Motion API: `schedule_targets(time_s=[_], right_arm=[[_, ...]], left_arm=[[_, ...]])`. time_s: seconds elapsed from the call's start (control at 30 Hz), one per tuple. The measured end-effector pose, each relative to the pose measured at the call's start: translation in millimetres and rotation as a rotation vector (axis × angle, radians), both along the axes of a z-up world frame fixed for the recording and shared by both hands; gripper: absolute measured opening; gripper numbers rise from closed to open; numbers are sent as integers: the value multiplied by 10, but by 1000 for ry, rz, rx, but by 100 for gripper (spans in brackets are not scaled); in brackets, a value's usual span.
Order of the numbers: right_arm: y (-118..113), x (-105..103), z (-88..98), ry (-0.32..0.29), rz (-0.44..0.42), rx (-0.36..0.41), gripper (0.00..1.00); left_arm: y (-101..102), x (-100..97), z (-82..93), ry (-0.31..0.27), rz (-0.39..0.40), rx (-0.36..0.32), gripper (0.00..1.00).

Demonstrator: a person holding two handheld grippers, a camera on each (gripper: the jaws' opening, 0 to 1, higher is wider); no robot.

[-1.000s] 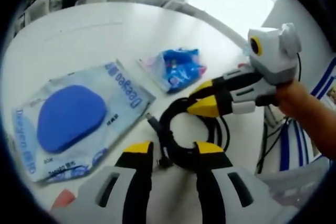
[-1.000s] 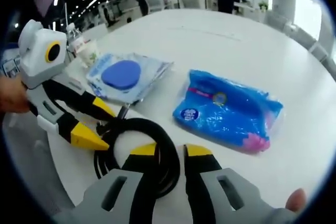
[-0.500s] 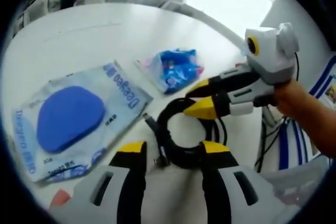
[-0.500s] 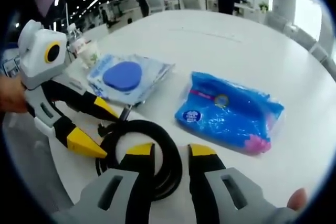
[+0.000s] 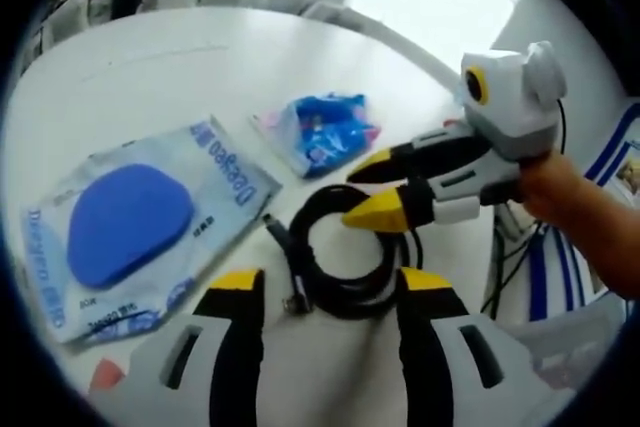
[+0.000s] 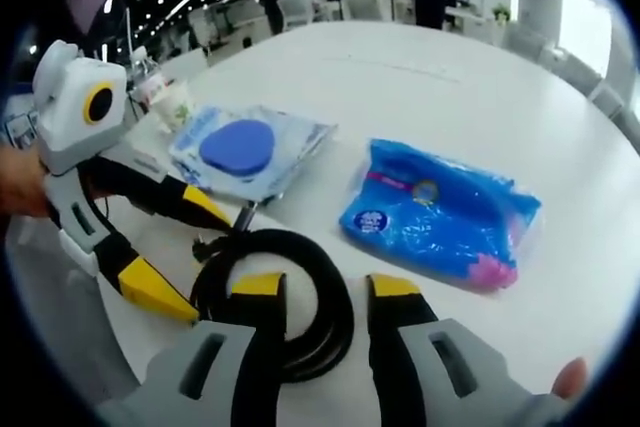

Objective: Arrange the tabletop items into an orderly group along one side of the table until the central work area is clear of visible clutter.

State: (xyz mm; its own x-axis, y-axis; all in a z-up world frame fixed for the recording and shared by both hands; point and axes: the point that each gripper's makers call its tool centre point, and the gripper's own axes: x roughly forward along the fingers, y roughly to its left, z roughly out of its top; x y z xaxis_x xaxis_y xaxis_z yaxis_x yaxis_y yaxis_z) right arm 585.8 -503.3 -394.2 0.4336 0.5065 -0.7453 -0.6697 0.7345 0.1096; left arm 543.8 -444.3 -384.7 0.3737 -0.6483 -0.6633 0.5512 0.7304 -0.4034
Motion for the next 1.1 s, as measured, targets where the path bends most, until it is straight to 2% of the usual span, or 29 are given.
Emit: schedule_targets(time_s=[0.33, 0.93, 1.1], right_arm=[[33, 10, 52, -14, -13, 39, 44], [123, -29, 177, -42, -34, 111, 66], [150, -34, 213, -51, -39, 126, 70]], left_arm=[[-1, -12, 13, -7, 3, 2, 58], [-54, -119, 97, -22, -15, -26, 62], [-38, -127, 130, -37, -13, -27, 67]])
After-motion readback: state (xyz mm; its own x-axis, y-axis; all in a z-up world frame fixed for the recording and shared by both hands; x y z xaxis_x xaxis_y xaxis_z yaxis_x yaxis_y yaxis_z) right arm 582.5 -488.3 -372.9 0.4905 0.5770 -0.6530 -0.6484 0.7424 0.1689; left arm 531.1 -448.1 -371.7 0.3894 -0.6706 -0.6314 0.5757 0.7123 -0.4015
